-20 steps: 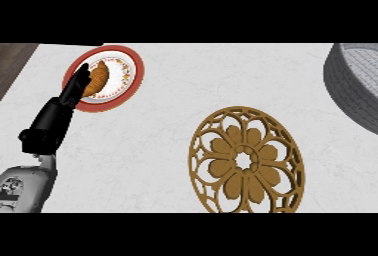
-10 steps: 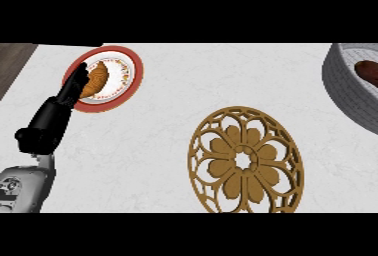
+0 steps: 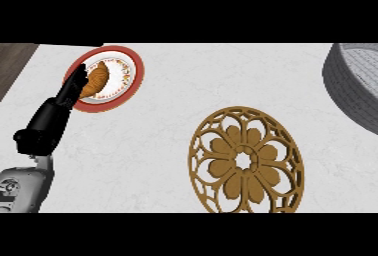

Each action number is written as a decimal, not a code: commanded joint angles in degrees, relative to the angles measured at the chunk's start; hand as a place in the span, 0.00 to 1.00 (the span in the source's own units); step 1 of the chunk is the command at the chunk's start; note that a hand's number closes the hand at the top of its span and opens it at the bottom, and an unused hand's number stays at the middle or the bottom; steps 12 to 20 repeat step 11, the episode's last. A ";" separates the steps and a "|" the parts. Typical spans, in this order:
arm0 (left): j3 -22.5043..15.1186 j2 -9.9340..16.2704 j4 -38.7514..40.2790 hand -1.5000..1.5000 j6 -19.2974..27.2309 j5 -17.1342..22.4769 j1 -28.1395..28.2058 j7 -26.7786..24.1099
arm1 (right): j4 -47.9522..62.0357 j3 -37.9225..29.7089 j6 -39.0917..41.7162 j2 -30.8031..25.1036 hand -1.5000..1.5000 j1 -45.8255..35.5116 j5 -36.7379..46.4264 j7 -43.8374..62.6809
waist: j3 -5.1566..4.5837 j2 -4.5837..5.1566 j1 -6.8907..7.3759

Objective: Pick the sweet potato from the placemat and place it in the basket

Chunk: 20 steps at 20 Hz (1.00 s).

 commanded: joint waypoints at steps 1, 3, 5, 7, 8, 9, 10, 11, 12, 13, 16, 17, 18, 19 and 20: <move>0.57 -0.54 2.41 0.50 0.10 0.18 -0.35 -1.76 | 5.60 -7.78 -1.06 -0.85 0.00 -3.00 -6.93 4.82 | -0.01 0.51 -0.23; -0.45 -1.08 1.07 0.50 0.31 -0.33 -1.19 -0.68 | 7.30 -10.07 -3.51 -2.68 0.00 -3.96 -8.96 8.51 | 0.06 0.77 0.37; 0.35 -0.72 0.06 0.50 0.72 -0.10 -2.13 0.95 | 8.56 -11.28 -2.80 -6.02 0.00 -2.62 -10.18 9.84 | 0.16 0.60 -0.06; -0.13 -0.59 0.37 0.50 0.69 -0.85 -2.67 0.68 | 8.74 -13.25 -4.76 -7.48 0.00 -2.85 -12.19 12.53 | 0.21 0.85 0.11; 1.29 0.71 0.93 0.50 -1.05 0.87 -2.12 -0.10 | 8.77 -14.32 -6.06 -7.78 0.00 -0.55 -13.28 11.67 | 0.30 1.12 0.28; 0.55 -0.25 0.70 0.50 0.41 -0.32 -2.65 0.88 | 8.80 -14.37 -5.90 -8.78 0.00 -0.25 -13.38 11.41 | 0.35 1.11 0.06; 0.53 -0.08 -0.63 0.50 -0.80 0.90 -1.96 0.90 | 8.81 -15.60 -7.48 -9.27 0.00 0.19 -14.62 12.80 | 0.42 1.12 0.82; -0.08 -0.91 -0.75 0.50 0.34 -0.06 -1.81 1.00 | 8.83 -16.28 -6.58 -10.32 0.00 1.16 -15.35 12.55 | 0.47 1.05 0.28; -0.08 -0.91 -0.75 0.50 0.34 -0.06 -1.81 1.00 | 8.83 -16.28 -6.58 -10.32 0.00 1.16 -15.35 12.55 | 0.47 1.05 0.28; -0.08 -0.91 -0.75 0.50 0.34 -0.06 -1.81 1.00 | 8.83 -16.28 -6.58 -10.32 0.00 1.16 -15.35 12.55 | 0.47 1.05 0.28; -0.08 -0.91 -0.75 0.50 0.34 -0.06 -1.81 1.00 | 8.83 -16.28 -6.58 -10.32 0.00 1.16 -15.35 12.55 | 0.47 1.05 0.28; -0.08 -0.91 -0.75 0.50 0.34 -0.06 -1.81 1.00 | 8.83 -16.28 -6.58 -10.32 0.00 1.16 -15.35 12.55 | 0.47 1.05 0.28; -0.08 -0.91 -0.75 0.50 0.34 -0.06 -1.81 1.00 | 8.83 -16.28 -6.58 -10.32 0.00 1.16 -15.35 12.55 | 0.47 1.05 0.28; -0.08 -0.91 -0.75 0.50 0.34 -0.06 -1.81 1.00 | 8.83 -16.28 -6.58 -10.32 0.00 1.16 -15.35 12.55 | 0.47 1.05 0.28; -0.08 -0.91 -0.75 0.50 0.34 -0.06 -1.81 1.00 | 8.83 -16.28 -6.58 -10.32 0.00 1.16 -15.35 12.55 | 0.47 1.05 0.28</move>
